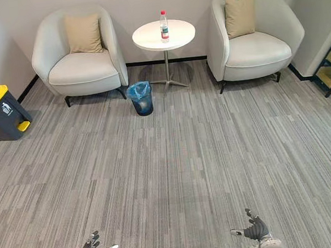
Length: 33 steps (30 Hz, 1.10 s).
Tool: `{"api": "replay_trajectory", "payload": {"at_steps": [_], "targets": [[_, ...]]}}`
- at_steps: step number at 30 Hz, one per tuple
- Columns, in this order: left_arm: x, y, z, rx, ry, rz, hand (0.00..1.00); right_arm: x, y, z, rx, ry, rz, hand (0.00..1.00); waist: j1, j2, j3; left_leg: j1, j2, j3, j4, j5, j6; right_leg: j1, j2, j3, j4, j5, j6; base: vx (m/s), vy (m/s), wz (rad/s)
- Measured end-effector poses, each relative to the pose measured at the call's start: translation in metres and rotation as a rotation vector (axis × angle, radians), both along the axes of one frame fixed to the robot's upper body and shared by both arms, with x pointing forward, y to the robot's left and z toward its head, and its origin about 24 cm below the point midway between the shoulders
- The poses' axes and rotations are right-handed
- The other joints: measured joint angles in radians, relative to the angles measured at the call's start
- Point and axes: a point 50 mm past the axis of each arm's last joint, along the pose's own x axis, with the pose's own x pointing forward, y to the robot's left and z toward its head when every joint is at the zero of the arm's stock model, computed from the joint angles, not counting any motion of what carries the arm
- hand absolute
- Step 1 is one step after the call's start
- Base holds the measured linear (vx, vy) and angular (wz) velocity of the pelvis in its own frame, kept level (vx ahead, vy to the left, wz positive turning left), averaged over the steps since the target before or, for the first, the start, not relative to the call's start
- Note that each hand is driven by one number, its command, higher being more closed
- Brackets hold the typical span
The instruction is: Gather rubbish on tea table into small bin, then transfer packed bag to large trash can.
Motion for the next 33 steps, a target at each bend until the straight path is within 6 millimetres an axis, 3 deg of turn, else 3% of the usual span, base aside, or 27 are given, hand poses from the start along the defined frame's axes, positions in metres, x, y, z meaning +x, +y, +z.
{"api": "replay_trajectory", "payload": {"at_steps": [8,19,22,24,26,27,28,29,31,33], "targets": [[0.0,0.001,0.0,0.0,0.0,0.003,0.0,0.009,-0.013,0.01,-0.041,-0.031,0.01,0.0,-0.002,0.013,-0.009,0.008,0.001,0.004,-0.018,-0.001,-0.003,0.002,0.002,-0.003,-0.002,-0.001,0.002,0.05,-0.013,-0.02],[0.0,0.001,0.0,-0.003,-0.001,0.014,0.0,0.015,-0.011,0.012,-0.038,-0.045,0.01,0.0,-0.002,0.013,-0.01,0.008,0.002,0.011,-0.017,-0.013,-0.022,-0.005,0.0,0.002,0.006,-0.013,0.021,0.0,0.0,-0.01],[0.005,0.001,0.003,-0.003,-0.029,0.019,0.0,0.027,-0.007,0.014,-0.018,-0.082,-0.006,0.0,0.002,0.008,0.001,-0.047,0.004,0.03,0.029,-0.028,-0.039,-0.07,-0.004,0.03,0.055,-0.022,0.024,-0.02,0.013,-0.22],[0.013,0.0,0.009,-0.008,-0.078,0.029,0.0,0.042,-0.002,0.018,0.004,-0.131,-0.025,0.0,0.002,0.007,0.025,-0.103,0.006,0.044,0.104,-0.067,-0.013,-0.136,-0.012,0.04,0.153,-0.066,0.028,-0.05,0.017,-0.23],[0.021,0.0,0.015,-0.016,-0.121,0.038,0.0,0.047,0.001,0.019,0.022,-0.152,-0.048,0.0,0.006,-0.006,0.048,-0.134,-0.001,0.064,0.184,-0.122,0.011,-0.213,-0.037,0.056,0.305,-0.154,0.067,-0.06,0.041,-0.16],[0.024,0.001,0.02,-0.012,-0.146,0.039,0.0,0.049,0.005,0.018,0.034,-0.155,-0.059,0.0,0.004,-0.024,0.061,-0.15,-0.021,0.063,0.242,-0.182,0.031,-0.251,-0.069,0.047,0.418,-0.222,0.066,0.0,0.0,0.0],[0.025,0.001,0.021,-0.014,-0.154,0.041,0.0,0.048,0.006,0.017,0.038,-0.152,-0.061,0.0,0.002,-0.027,0.066,-0.149,-0.026,0.063,0.256,-0.198,0.035,-0.266,-0.082,0.038,0.468,-0.233,0.075,0.03,0.02,-0.08],[0.028,0.0,0.022,-0.016,-0.164,0.037,0.0,0.05,0.009,0.017,0.055,-0.153,-0.069,0.0,0.007,-0.028,0.081,-0.146,-0.025,0.067,0.281,-0.222,0.055,-0.334,-0.113,0.001,0.614,-0.225,0.089,0.09,0.027,-0.16],[0.035,0.0,0.025,-0.01,-0.179,0.039,0.0,0.052,0.017,0.014,0.075,-0.147,-0.049,0.0,0.003,-0.028,0.112,-0.11,-0.013,0.067,0.292,-0.252,0.059,-0.415,-0.156,-0.06,0.721,-0.239,0.074,0.18,0.028,-0.15],[0.042,-0.001,0.027,-0.008,-0.195,0.025,0.0,0.053,0.019,0.014,0.085,-0.152,-0.051,0.0,0.002,-0.019,0.129,-0.076,0.017,0.06,0.283,-0.278,0.046,-0.479,-0.164,-0.098,0.645,-0.223,0.086,0.34,-0.018,0.02]]}}
